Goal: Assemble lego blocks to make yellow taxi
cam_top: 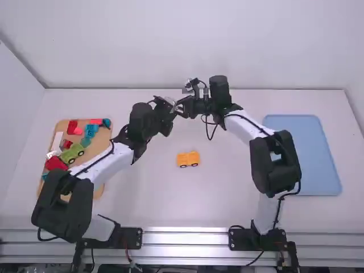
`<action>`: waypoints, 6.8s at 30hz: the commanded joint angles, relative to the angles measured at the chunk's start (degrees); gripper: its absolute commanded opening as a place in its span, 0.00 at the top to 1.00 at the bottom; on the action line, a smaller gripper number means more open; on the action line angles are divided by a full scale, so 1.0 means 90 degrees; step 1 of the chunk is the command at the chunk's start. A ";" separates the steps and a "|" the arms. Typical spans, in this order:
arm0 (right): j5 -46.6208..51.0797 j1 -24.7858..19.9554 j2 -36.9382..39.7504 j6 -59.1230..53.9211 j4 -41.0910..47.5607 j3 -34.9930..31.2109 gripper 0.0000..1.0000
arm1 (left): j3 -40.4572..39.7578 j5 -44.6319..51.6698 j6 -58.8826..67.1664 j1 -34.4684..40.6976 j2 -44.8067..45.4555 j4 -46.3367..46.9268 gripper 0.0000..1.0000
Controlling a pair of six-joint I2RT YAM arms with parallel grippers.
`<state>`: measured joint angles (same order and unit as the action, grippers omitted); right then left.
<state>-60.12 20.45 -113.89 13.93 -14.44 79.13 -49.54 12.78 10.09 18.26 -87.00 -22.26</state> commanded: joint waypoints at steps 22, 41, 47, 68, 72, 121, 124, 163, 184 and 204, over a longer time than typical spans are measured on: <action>0.1367 -0.0163 -0.0022 0.0260 -0.0556 0.0175 0.80 | 0.0027 -0.0442 -0.0529 -0.0029 -0.0039 0.0240 0.01; 0.5685 -0.0219 0.1460 -0.1367 0.4901 0.0177 0.82 | 0.0027 -0.0882 -0.0415 -0.0022 -0.0036 0.0078 0.01; 0.5690 -0.0231 0.1447 -0.1574 0.6341 0.0175 0.84 | 0.0024 -0.0882 -0.0328 -0.0080 -0.0036 -0.0100 0.01; 0.5321 -0.0313 0.0928 -0.0780 0.6445 -0.1149 0.84 | 0.0024 -0.1928 -0.0357 -0.0034 -0.0036 -0.0121 0.01; 0.5328 -0.0537 0.0386 -0.1071 0.6776 -0.0806 0.89 | 0.0027 -0.1928 -0.0357 -0.0032 -0.0036 -0.0017 0.01; 0.6300 0.0437 0.0170 -0.8517 0.7230 0.0568 0.02 | 0.0024 -0.2613 -0.0481 -0.0027 0.0158 0.0729 0.01; 0.6159 0.0306 0.0559 -0.7847 0.7393 0.1100 0.02 | 0.0027 -0.2934 -0.0481 -0.0029 0.0158 0.0746 0.01; 0.1678 -0.1690 0.1447 -1.0083 0.4607 -0.1409 0.02 | 0.0036 0.3223 0.5676 -0.0177 0.0155 0.2953 0.01; 0.0534 -0.2657 0.0736 -1.2650 0.6159 -0.2067 0.02 | 0.0036 0.4962 0.5649 -0.0204 -0.1246 0.2076 0.01; 0.0663 -0.2909 -0.1367 -1.3580 0.6302 -0.1149 0.06 | 0.0036 0.4816 0.4636 -0.0202 -0.1246 0.1418 0.01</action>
<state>-53.49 -5.30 -125.01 -109.38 42.19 67.11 -49.50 55.29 52.84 16.38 -98.45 -9.67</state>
